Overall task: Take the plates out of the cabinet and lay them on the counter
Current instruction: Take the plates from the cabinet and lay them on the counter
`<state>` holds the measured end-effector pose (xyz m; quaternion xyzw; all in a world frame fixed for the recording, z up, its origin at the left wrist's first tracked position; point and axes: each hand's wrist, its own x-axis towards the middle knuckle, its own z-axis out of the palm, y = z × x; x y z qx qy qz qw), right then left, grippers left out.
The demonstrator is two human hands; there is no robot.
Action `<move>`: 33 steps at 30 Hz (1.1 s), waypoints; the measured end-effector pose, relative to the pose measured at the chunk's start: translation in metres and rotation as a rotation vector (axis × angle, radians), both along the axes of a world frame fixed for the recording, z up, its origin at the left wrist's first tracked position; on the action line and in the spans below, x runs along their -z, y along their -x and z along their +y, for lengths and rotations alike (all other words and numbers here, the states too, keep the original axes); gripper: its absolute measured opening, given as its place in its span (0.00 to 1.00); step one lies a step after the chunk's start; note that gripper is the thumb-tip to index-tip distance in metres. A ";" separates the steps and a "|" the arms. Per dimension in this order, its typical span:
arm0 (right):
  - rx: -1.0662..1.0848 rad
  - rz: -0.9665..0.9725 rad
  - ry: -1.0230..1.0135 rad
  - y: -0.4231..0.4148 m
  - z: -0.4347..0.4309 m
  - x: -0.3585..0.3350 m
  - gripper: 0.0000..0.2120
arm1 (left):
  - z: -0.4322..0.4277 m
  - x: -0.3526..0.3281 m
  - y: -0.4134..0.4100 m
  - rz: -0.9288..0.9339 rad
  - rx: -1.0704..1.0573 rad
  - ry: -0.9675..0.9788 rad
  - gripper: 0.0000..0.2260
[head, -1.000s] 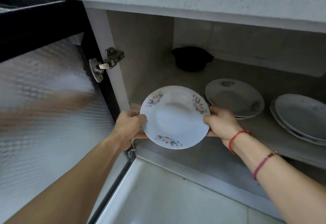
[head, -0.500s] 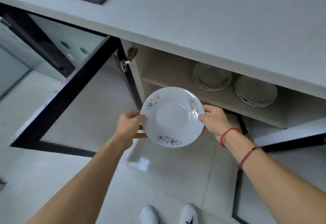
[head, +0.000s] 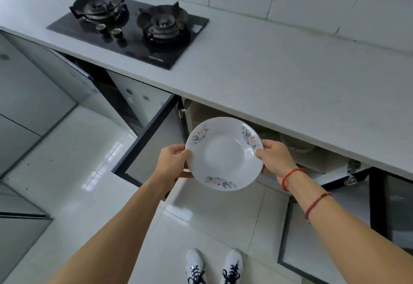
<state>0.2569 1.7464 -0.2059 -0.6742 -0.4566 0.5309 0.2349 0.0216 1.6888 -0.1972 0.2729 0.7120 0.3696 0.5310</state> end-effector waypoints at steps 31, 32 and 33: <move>-0.032 0.010 -0.142 -0.029 0.055 -0.097 0.09 | 0.064 -0.076 -0.022 0.100 0.057 -0.140 0.09; -0.025 0.017 -0.144 -0.029 0.063 -0.096 0.09 | 0.073 -0.075 -0.021 0.102 0.068 -0.144 0.09; -0.018 0.021 -0.145 -0.028 0.071 -0.096 0.08 | 0.084 -0.075 -0.020 0.104 0.080 -0.149 0.09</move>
